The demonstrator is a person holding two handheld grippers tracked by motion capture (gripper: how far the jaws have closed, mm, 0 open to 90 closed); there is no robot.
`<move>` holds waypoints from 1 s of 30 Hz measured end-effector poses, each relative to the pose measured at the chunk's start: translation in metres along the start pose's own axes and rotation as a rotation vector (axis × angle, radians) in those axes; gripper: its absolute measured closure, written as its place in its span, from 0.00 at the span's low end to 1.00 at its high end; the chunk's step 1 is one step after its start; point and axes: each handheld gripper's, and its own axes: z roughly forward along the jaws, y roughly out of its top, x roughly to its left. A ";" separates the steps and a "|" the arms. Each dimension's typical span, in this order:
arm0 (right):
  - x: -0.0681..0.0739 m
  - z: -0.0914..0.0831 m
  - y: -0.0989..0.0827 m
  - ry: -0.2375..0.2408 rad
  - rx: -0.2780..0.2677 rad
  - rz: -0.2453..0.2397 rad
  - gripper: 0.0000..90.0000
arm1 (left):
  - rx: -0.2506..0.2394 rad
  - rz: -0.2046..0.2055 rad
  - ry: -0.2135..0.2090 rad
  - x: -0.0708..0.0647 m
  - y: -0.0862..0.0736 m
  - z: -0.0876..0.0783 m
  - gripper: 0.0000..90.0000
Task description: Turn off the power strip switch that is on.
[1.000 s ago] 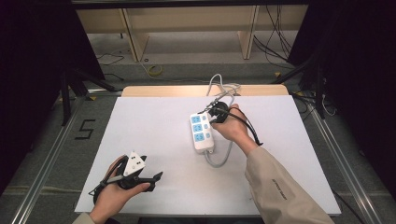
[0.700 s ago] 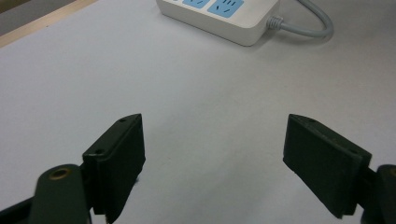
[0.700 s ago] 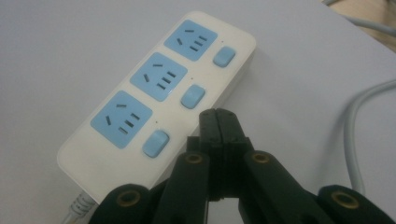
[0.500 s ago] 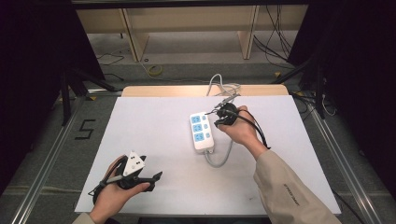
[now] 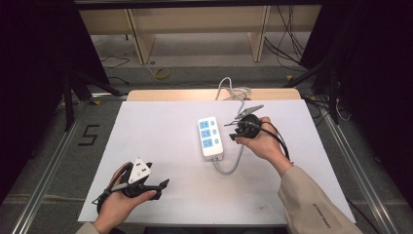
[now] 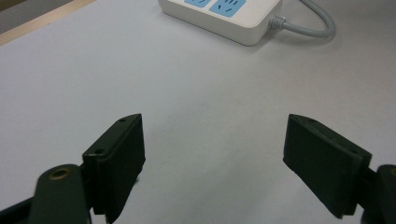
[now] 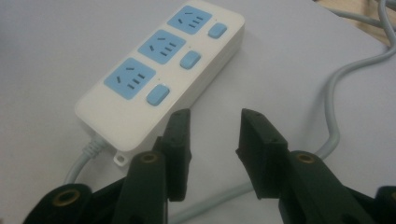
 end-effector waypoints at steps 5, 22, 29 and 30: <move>0.000 -0.008 -0.008 0.008 -0.018 0.007 0.65 | 0.003 -0.003 0.000 0.001 0.000 0.000 0.23; 0.002 -0.031 -0.041 0.042 -0.087 0.015 0.46 | 0.003 -0.012 0.007 0.002 -0.001 0.000 0.23; 0.005 -0.041 -0.059 0.062 -0.128 0.020 0.42 | 0.003 -0.017 0.009 0.003 -0.001 0.000 0.23; 0.005 -0.043 -0.062 0.062 -0.130 0.018 0.41 | 0.003 -0.016 0.010 0.003 -0.001 0.000 0.23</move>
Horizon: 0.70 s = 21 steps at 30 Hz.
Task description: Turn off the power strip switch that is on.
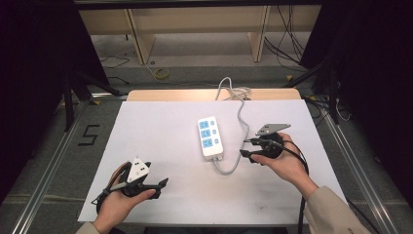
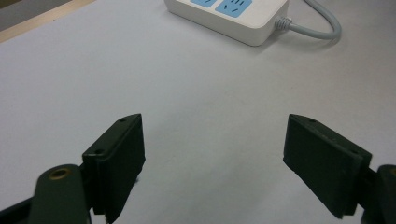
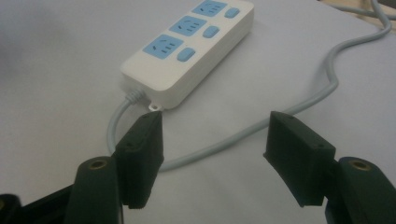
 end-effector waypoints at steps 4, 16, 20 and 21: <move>0.001 -0.009 -0.012 0.010 -0.023 0.019 0.38 | 0.002 -0.001 0.001 0.000 0.000 0.000 0.23; 0.002 -0.031 -0.044 0.032 -0.087 0.059 0.35 | -0.001 -0.011 0.006 0.001 -0.001 0.000 0.23; 0.003 -0.034 -0.051 0.030 -0.094 0.064 0.34 | 0.001 -0.011 0.007 0.001 -0.001 0.000 0.23; 0.003 -0.035 -0.053 0.028 -0.099 0.064 0.34 | -0.001 -0.013 0.008 0.001 -0.001 0.000 0.23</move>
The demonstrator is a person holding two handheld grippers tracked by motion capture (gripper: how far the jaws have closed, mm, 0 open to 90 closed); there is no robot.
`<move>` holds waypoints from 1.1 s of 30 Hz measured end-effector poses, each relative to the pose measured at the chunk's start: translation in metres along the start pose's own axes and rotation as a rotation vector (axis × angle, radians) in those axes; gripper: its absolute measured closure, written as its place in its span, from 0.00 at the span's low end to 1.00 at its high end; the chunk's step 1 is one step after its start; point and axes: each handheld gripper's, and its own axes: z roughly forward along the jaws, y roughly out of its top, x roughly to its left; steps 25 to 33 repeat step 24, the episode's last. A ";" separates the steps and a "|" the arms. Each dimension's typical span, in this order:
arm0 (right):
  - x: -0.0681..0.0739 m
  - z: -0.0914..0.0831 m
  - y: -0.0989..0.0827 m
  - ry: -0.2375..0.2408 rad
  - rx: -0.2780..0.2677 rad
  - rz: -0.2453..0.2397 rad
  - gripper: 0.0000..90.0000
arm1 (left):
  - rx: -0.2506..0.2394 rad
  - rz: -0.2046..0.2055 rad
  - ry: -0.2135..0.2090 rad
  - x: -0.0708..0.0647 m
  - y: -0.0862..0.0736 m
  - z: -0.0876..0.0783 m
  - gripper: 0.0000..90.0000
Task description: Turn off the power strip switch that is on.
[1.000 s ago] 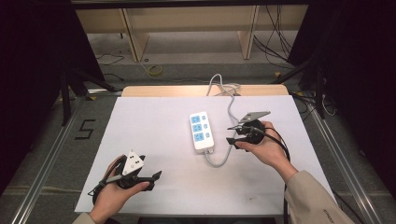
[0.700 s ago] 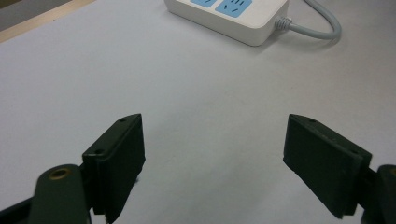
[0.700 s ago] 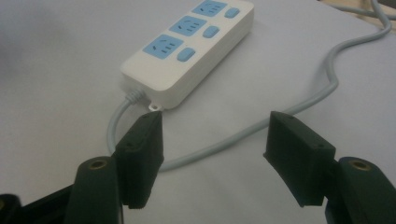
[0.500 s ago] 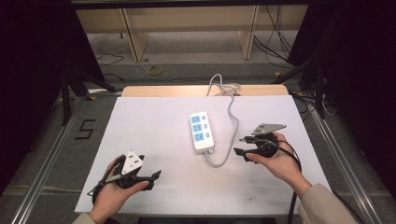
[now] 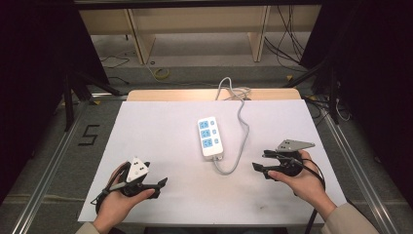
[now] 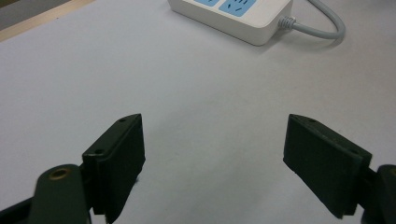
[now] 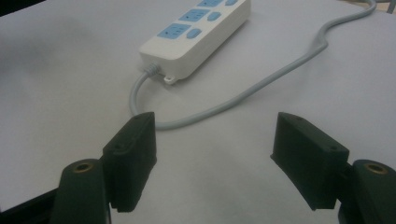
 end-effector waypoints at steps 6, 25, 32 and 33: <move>0.001 -0.008 -0.008 -0.011 -0.027 0.003 0.33 | -0.001 0.003 0.000 0.000 0.000 -0.001 0.23; 0.000 -0.016 -0.016 -0.028 -0.057 0.012 0.33 | -0.003 0.005 -0.004 -0.001 0.001 0.000 0.23; 0.000 -0.016 -0.016 -0.028 -0.057 0.012 0.33 | -0.003 0.005 -0.004 -0.001 0.001 0.000 0.23; 0.000 -0.016 -0.016 -0.028 -0.057 0.012 0.33 | -0.003 0.005 -0.004 -0.001 0.001 0.000 0.23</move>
